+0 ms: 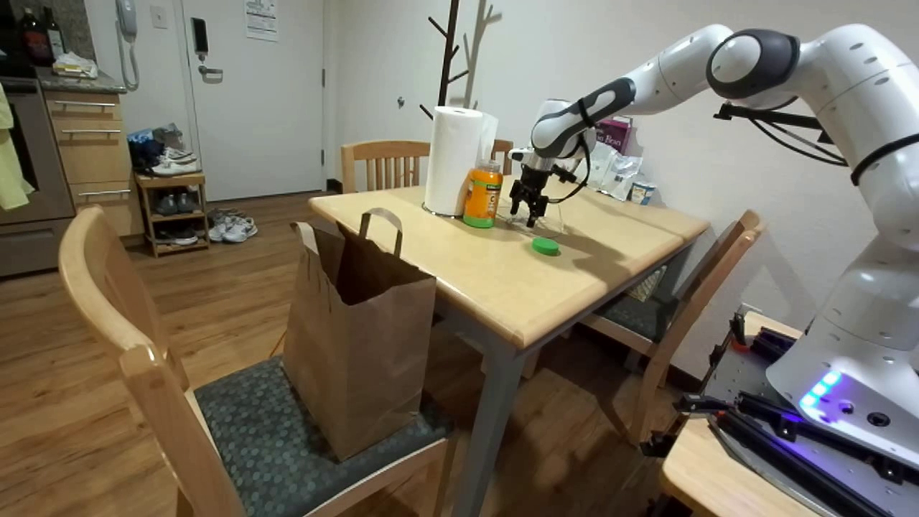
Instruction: Put the cable inside the brown bag
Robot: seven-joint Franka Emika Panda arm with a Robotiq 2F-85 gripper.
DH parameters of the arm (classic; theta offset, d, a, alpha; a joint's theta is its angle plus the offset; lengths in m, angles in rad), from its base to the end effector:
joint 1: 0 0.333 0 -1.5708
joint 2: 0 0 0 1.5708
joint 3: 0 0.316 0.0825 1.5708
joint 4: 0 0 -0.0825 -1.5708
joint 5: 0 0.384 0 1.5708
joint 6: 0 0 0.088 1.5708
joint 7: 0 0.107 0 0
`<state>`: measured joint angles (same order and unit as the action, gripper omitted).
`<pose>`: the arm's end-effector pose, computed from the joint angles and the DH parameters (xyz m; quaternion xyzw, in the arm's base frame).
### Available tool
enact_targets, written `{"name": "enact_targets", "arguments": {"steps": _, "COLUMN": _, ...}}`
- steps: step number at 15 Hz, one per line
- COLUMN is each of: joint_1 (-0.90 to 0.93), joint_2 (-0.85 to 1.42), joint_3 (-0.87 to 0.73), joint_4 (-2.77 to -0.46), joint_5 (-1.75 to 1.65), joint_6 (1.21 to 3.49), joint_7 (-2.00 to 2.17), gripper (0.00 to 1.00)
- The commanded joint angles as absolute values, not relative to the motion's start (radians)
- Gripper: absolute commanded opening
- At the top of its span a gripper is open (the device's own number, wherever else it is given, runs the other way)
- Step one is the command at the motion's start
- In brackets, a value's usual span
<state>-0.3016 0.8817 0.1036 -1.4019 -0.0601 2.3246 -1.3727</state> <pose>0.7159 -0.1604 0.1806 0.8318 0.5543 0.0283 0.0041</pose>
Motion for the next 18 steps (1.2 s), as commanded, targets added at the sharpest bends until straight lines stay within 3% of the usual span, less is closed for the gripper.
{"name": "enact_targets", "arguments": {"steps": 1, "joint_1": -0.324, "joint_2": 0.955, "joint_3": 0.109, "joint_4": -1.299, "joint_5": -0.012, "joint_6": 2.235, "joint_7": -1.43, "gripper": 0.93}}
{"name": "enact_targets", "arguments": {"steps": 2, "joint_1": -0.325, "joint_2": 0.967, "joint_3": 0.108, "joint_4": -1.277, "joint_5": -0.005, "joint_6": 2.212, "joint_7": -1.431, "gripper": 0.74}}
{"name": "enact_targets", "arguments": {"steps": 12, "joint_1": -0.326, "joint_2": 0.948, "joint_3": 0.11, "joint_4": -1.223, "joint_5": 0.051, "joint_6": 2.168, "joint_7": -1.419, "gripper": 0.07}}
{"name": "enact_targets", "arguments": {"steps": 14, "joint_1": -0.33, "joint_2": 0.945, "joint_3": 0.111, "joint_4": -1.23, "joint_5": 0.063, "joint_6": 2.174, "joint_7": -1.418, "gripper": 0.0}}
{"name": "enact_targets", "arguments": {"steps": 18, "joint_1": -0.335, "joint_2": 0.917, "joint_3": 0.108, "joint_4": -1.252, "joint_5": 0.08, "joint_6": 2.193, "joint_7": -1.406, "gripper": 0.01}}
